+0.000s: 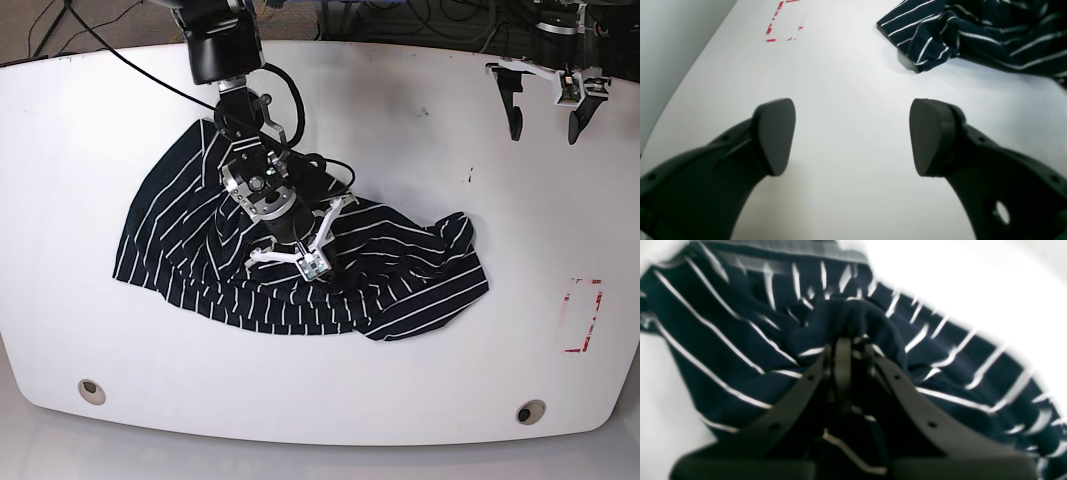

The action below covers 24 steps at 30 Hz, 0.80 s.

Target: Layout the t-shirt on the table in an organized manner, then fold the t-shirt properly

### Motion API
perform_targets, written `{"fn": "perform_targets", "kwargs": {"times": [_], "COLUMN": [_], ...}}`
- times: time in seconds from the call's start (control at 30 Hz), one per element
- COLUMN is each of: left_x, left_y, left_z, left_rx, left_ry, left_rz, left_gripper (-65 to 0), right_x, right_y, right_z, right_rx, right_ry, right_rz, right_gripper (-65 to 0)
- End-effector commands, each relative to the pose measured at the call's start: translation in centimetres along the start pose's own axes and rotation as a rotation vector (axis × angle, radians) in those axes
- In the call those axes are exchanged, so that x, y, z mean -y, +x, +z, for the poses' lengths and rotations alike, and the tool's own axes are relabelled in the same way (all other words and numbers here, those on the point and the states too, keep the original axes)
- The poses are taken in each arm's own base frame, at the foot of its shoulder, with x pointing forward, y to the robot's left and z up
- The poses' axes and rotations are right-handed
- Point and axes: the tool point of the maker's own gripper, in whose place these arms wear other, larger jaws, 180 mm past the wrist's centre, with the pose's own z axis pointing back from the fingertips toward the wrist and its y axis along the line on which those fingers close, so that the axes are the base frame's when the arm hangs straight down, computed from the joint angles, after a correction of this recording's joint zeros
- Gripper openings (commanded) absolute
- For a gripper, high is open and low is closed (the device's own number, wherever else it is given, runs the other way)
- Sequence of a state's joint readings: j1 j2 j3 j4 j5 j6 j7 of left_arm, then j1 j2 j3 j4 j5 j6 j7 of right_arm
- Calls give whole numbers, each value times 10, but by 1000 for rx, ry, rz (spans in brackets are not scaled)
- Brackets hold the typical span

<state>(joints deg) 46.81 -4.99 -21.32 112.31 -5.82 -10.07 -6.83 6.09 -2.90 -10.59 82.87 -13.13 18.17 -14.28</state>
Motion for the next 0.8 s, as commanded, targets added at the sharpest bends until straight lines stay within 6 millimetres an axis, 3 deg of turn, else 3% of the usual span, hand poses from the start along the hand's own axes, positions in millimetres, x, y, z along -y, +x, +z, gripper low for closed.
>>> {"fn": "perform_targets", "kwargs": {"times": [0.0,0.53,0.6,0.67,0.77], "left_x": [-1,0,6,17,44], "left_y": [9,5,3,5,10], "left_z": [2,1,1,-2,-6], "left_rx": [32,24,20,27,43], "left_ry": [0,-4,-27,-88,-200], "left_rz": [-7,-3,2,0,15], "left_gripper": [-153,-153,-153,-153,-153], "right_x": [7,17,19,26,38], "right_y": [32,90,97,118,141], "right_z": [4,33,35,36,37], "right_rx": [81,231,249,294,340], "right_ry": [-21,-69,-74,-84,-101], "right_rz": [9,51,59,82,113], "right_gripper": [-650,-650,-650,-650,-650]}}
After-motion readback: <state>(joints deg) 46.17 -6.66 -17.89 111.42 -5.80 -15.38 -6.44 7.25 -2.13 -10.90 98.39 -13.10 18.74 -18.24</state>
